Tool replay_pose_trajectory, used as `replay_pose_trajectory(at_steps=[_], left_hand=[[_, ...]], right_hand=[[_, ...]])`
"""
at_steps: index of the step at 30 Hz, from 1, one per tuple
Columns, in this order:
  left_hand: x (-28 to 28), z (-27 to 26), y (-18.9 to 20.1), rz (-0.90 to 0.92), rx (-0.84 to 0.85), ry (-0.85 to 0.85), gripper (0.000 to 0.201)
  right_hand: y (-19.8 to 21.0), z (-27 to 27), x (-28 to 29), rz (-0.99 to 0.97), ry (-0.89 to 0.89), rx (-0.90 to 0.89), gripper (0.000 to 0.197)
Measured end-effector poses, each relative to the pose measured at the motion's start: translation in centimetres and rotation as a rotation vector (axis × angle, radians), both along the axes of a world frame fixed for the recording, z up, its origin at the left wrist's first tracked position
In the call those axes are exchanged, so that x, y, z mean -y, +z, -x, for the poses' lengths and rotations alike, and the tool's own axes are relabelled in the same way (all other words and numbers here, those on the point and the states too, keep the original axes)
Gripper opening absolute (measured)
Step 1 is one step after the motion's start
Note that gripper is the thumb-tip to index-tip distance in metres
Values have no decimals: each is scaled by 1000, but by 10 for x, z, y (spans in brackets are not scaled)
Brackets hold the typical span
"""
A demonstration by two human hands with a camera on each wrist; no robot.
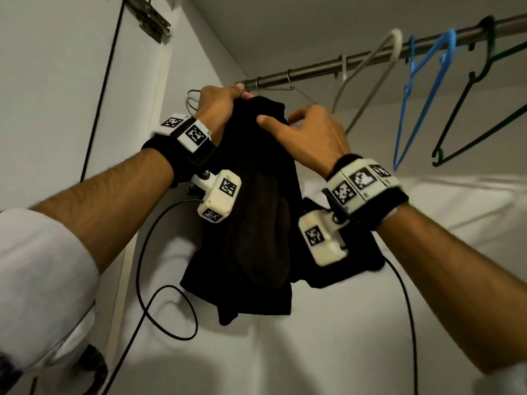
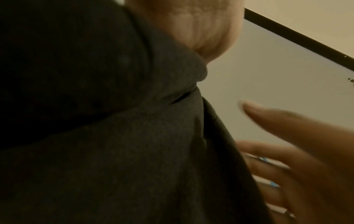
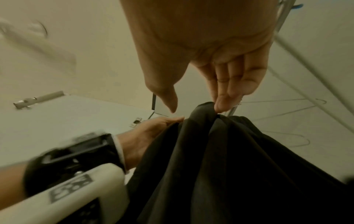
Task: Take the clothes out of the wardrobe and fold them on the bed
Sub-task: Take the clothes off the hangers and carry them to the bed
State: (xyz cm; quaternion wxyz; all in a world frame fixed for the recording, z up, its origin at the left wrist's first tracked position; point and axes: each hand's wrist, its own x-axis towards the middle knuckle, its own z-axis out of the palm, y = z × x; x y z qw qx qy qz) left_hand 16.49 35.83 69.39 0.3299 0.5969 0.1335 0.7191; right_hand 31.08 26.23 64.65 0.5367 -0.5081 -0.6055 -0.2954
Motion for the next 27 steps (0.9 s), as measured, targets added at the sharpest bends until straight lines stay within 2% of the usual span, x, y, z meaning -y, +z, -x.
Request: replay_pose_trajectory(at_steps=[3,5,12,17,19,27], left_hand=[[-1,1,0,-1,-18,-20,32],[0,1,-1,-20,-16,-44,31],[-7,-11,-3,-2,53,-145,22],[-5,-16,-4,-3,139,-206,27],[1,-15,-6,12,167,-254,23],[1,-12,-9,29,94,-159,26]], right_hand=[[12,-1,-21,11,-47,23,35],[5,-5,-25,-40,-61,16,28],[-39,-23,-10,-141,30,-3,32],[-60,-17,0,-161,113,-35,33],[-70,-14,0,-168,160,-53,34],[-97,-12,12,-190,291,-84,34]])
